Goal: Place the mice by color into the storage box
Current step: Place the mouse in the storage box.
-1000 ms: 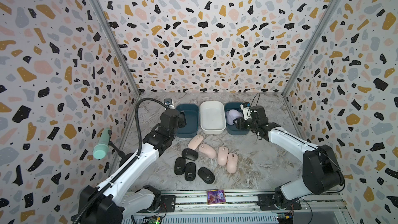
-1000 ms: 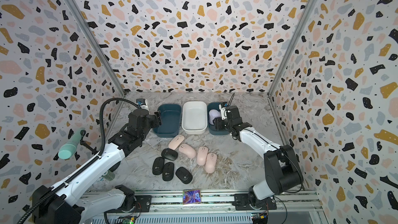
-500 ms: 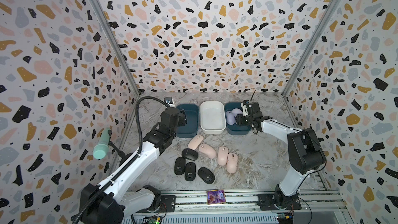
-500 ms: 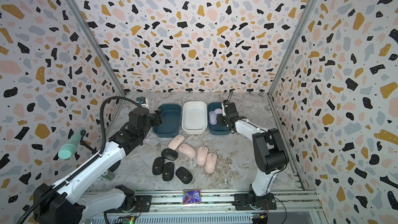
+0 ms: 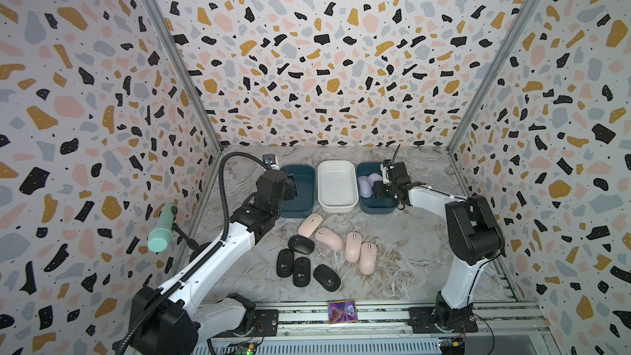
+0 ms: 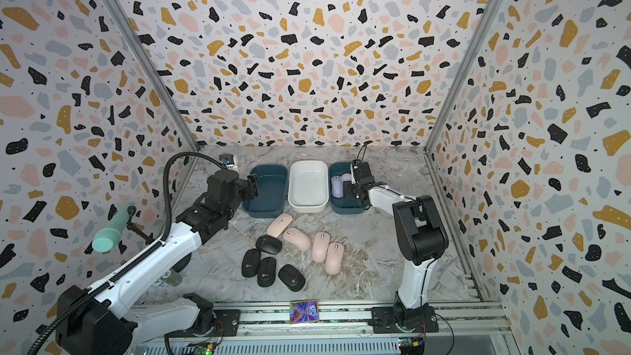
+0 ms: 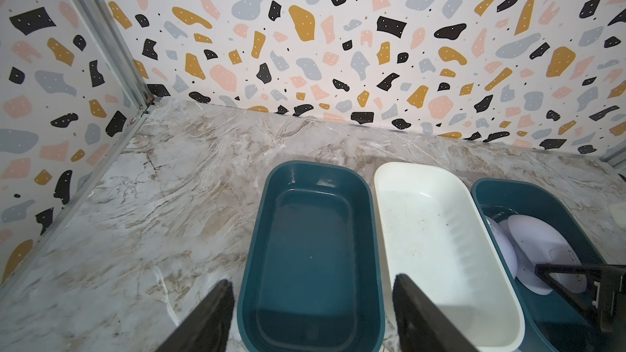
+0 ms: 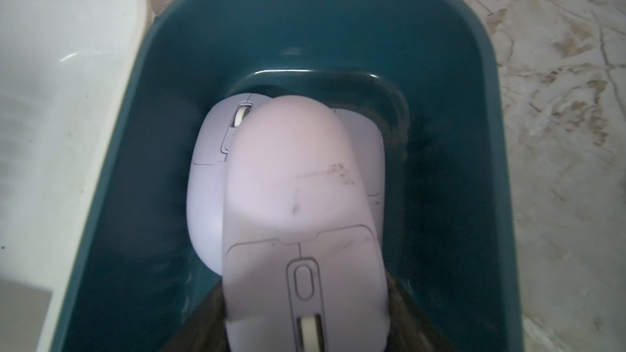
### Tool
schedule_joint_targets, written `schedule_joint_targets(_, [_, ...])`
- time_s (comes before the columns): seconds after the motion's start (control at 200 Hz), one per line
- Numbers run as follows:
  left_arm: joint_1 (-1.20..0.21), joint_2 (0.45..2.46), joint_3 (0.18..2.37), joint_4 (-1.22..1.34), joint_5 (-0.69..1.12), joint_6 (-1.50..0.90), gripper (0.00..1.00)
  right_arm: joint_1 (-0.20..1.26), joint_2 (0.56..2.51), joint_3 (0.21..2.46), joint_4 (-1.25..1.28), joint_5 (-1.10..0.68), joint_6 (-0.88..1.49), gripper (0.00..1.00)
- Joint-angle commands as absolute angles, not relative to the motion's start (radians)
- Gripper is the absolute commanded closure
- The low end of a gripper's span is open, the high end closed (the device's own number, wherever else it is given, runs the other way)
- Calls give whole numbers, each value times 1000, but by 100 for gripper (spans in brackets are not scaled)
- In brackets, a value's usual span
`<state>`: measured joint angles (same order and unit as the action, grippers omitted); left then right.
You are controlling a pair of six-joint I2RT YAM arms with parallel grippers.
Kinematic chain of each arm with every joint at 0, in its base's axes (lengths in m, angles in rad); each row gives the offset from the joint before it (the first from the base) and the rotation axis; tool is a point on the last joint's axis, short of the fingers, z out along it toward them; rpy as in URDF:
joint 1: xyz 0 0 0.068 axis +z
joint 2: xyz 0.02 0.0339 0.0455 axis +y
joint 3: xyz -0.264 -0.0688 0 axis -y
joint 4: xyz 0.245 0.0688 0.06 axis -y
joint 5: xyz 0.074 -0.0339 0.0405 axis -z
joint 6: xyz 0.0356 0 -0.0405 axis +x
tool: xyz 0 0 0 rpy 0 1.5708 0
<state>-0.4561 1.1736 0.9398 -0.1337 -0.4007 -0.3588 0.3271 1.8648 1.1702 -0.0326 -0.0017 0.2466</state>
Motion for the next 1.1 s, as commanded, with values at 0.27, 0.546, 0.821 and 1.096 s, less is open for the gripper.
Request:
schedule_joint_targets(0.27, [-461,1170,959,-104,-401,-351,27,327,1866,1214,-48,13,254,42])
schedule_joint_targets(0.546, [-462,1146,943,-115,-403,-359,27,327,1848,1223,-61,-2,242,25])
schedule_joint_targets(0.821, [-462,1087,923,-139,-435,-367,27,329,1705,1179,-73,-25,244,22])
schedule_joint_targets(1.096, [-462,1051,909,-148,-438,-381,27,460,1392,1000,-162,-31,272,23])
